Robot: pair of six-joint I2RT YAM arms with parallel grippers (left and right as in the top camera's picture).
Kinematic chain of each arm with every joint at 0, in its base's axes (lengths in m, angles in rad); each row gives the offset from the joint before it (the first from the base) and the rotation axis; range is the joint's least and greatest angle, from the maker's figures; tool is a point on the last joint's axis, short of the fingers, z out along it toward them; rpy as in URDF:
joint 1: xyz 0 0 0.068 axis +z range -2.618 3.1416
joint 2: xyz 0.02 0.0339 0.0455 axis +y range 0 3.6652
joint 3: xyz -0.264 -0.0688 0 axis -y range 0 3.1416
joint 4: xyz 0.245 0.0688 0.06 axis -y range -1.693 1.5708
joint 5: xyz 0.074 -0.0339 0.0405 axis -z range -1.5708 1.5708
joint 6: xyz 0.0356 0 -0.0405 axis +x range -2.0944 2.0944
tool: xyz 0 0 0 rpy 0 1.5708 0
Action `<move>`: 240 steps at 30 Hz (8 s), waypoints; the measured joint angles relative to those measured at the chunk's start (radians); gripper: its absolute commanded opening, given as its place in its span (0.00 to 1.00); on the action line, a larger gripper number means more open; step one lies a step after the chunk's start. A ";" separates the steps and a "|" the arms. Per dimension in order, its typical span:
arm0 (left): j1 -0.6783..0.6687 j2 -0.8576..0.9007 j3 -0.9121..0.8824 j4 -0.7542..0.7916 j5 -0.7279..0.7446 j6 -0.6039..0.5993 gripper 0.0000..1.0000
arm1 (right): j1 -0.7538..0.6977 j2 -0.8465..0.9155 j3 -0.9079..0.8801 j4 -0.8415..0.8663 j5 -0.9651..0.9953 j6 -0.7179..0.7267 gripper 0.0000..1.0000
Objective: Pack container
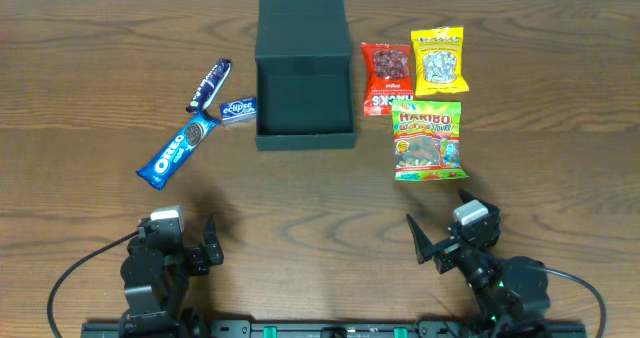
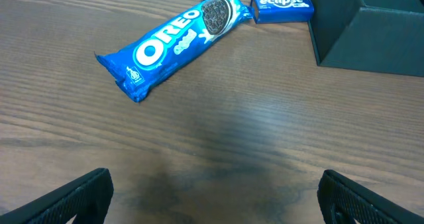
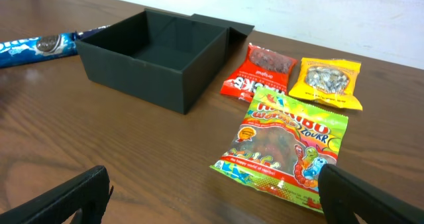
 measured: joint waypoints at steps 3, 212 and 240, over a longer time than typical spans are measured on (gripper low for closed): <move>0.000 0.001 -0.003 0.109 -0.003 0.008 0.95 | 0.000 0.003 0.000 -0.004 0.001 -0.002 0.99; 0.000 0.000 -0.007 0.113 -0.004 0.011 0.95 | 0.370 2.030 1.318 -0.005 0.471 0.185 0.81; 0.000 0.000 -0.007 0.113 -0.003 0.011 0.95 | -0.033 1.844 1.307 -0.212 0.126 0.322 0.01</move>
